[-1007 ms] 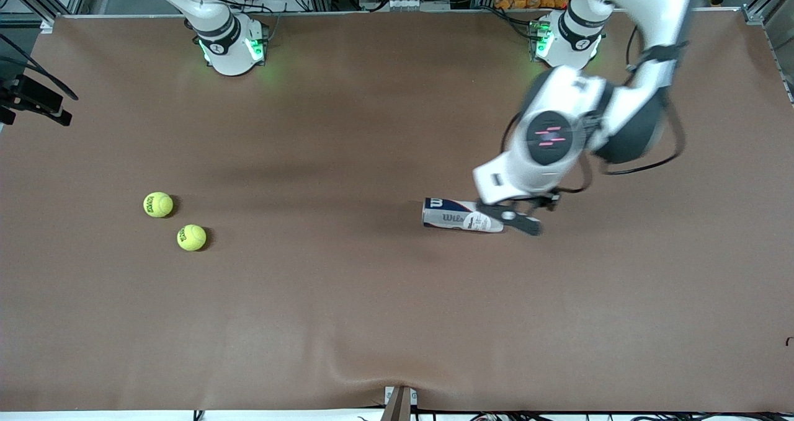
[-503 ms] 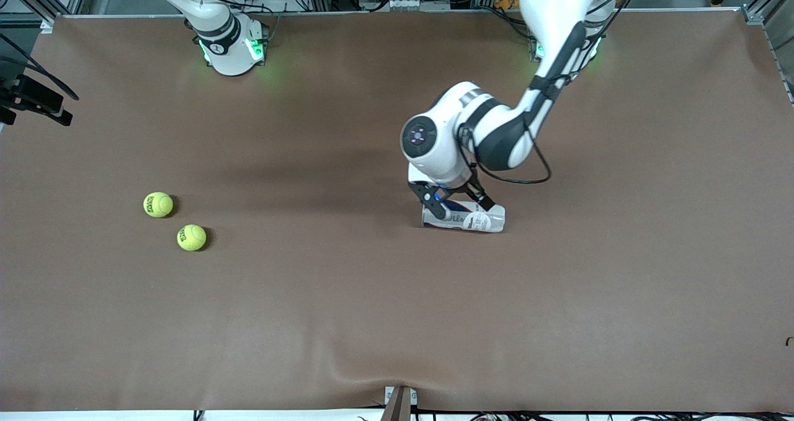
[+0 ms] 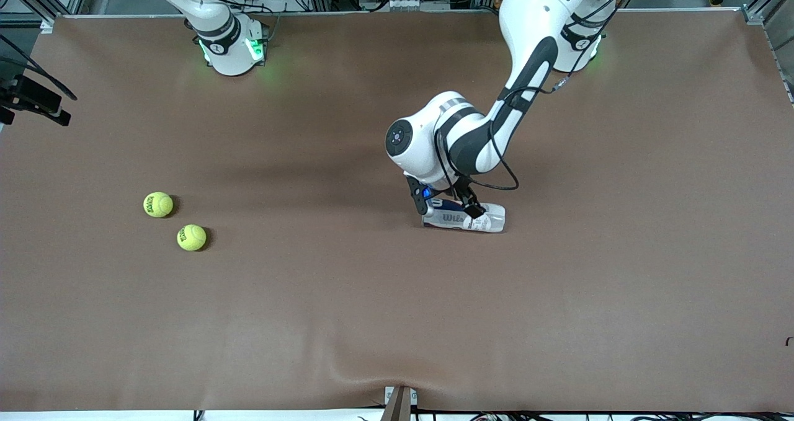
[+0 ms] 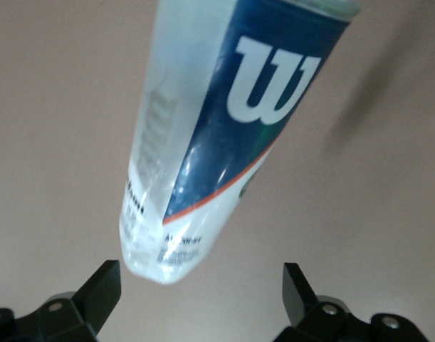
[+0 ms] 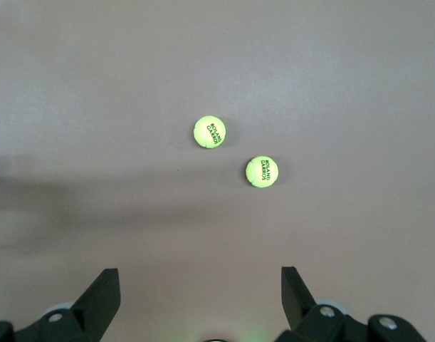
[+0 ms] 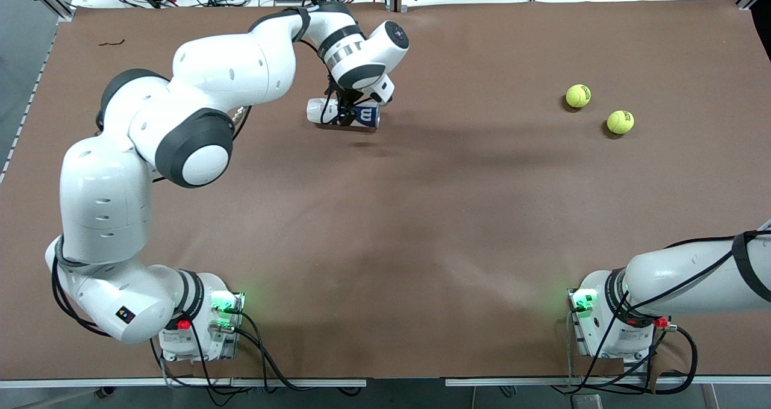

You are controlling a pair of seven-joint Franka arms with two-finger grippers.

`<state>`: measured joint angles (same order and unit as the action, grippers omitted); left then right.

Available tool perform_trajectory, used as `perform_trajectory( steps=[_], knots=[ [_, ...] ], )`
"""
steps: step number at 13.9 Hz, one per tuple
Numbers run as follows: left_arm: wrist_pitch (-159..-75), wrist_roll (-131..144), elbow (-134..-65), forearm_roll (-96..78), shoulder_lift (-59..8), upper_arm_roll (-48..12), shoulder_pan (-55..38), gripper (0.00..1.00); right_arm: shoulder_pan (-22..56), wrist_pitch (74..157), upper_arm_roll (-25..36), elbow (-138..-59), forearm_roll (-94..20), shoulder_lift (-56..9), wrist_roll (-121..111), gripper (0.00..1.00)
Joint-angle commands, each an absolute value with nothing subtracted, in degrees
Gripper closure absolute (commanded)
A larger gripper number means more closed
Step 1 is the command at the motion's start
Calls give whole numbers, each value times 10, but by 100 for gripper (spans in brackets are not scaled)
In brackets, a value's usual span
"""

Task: Insert tennis ball vertically with right arm
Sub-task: 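Close the left gripper around the can's closed end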

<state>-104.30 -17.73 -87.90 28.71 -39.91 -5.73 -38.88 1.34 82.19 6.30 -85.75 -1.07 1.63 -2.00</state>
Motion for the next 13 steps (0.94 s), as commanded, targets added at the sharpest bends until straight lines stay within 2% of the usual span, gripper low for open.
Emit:
perform_trajectory(
  steps=[1,7,13],
  knots=[
    [-1061,-226,-879,302,-406,-55,-388,0,9,820,62,-853,-10,11,-25,0],
    [-1108,-240,-879,337,-426,-54,-379,0,9,837,62,-851,-5,-15,-26,0],
    [-1119,-238,-879,337,-448,-54,-370,0,8,853,62,-847,-1,-35,-31,0]
  ],
)
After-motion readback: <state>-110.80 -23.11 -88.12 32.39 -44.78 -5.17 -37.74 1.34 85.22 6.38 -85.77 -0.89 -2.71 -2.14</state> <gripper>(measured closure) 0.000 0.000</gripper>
